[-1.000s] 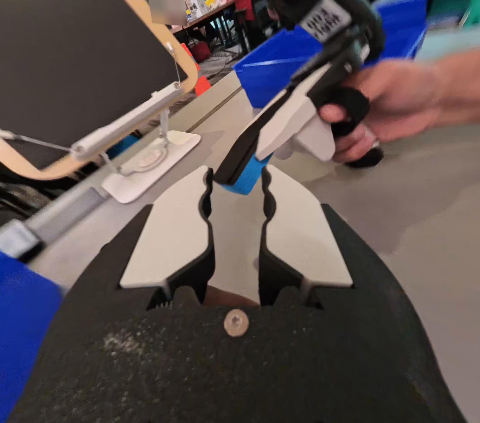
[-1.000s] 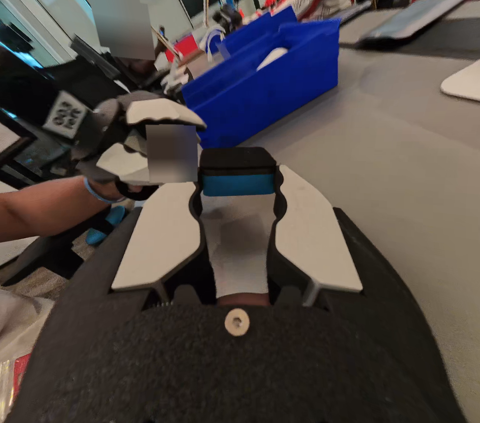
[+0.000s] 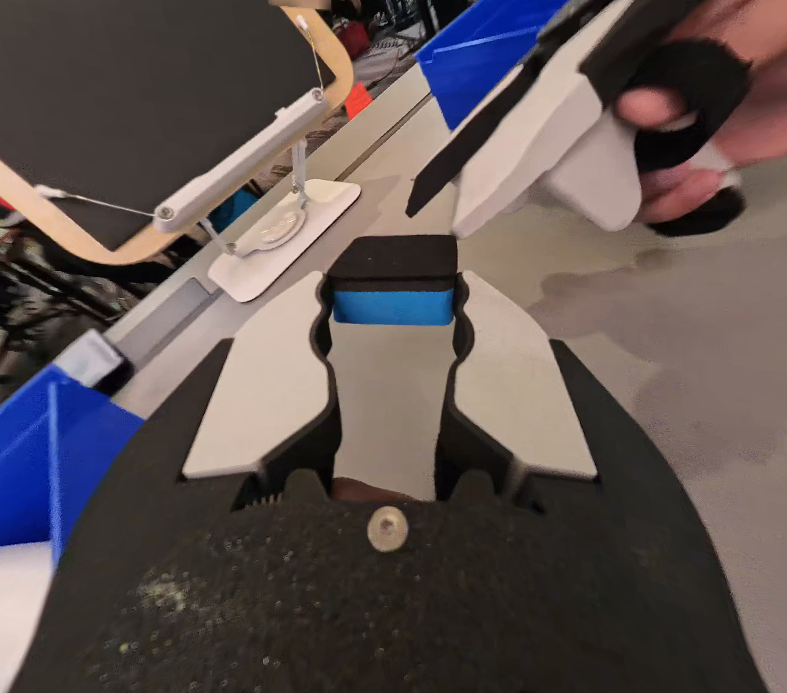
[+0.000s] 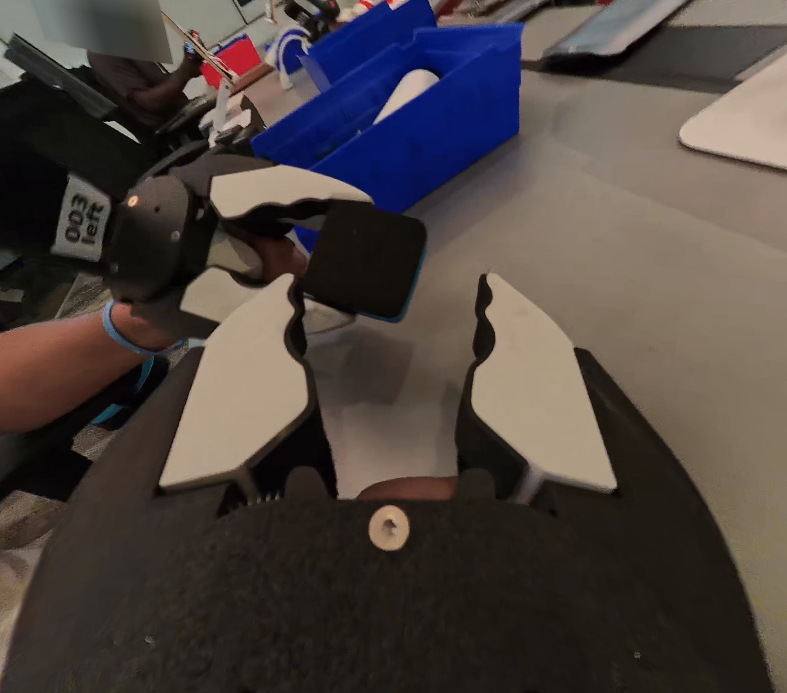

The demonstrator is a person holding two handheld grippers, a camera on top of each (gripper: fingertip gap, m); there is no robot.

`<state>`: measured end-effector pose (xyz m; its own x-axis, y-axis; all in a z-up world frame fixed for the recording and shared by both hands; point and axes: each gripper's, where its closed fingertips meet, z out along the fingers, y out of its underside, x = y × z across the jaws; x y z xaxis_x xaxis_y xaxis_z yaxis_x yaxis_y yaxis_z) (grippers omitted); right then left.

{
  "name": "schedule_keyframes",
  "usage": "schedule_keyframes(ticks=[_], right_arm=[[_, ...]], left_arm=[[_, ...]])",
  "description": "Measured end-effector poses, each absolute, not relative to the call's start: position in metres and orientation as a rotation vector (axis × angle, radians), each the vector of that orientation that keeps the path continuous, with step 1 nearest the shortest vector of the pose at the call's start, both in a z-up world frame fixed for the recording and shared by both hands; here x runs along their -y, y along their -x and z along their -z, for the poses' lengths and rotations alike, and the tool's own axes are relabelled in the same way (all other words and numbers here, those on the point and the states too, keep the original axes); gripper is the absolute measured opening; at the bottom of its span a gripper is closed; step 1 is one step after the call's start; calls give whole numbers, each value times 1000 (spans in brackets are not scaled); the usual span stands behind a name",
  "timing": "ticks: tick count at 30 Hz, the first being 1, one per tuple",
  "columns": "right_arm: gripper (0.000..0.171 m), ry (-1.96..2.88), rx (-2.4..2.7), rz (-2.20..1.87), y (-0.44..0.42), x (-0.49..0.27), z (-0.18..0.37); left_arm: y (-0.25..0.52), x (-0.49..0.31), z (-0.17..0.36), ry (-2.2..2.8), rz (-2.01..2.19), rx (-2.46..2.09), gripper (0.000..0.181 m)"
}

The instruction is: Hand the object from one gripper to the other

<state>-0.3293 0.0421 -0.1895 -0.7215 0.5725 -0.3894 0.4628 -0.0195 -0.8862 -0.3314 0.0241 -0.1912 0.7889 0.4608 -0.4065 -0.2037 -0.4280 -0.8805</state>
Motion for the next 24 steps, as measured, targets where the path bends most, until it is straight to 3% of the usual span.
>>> schedule_keyframes(ticks=[8, 20, 24], right_arm=[[57, 1312, 2242, -1608, 324, -26, 212], [56, 1285, 2175, -1502, 343, -56, 219], [56, 973, 1946, -1342, 365, -89, 209]], left_arm=[[322, -36, 207, 1964, -899, 54, 54], [321, -38, 213, 1968, -871, 132, 53], [322, -38, 211, 1903, -579, 314, 45]])
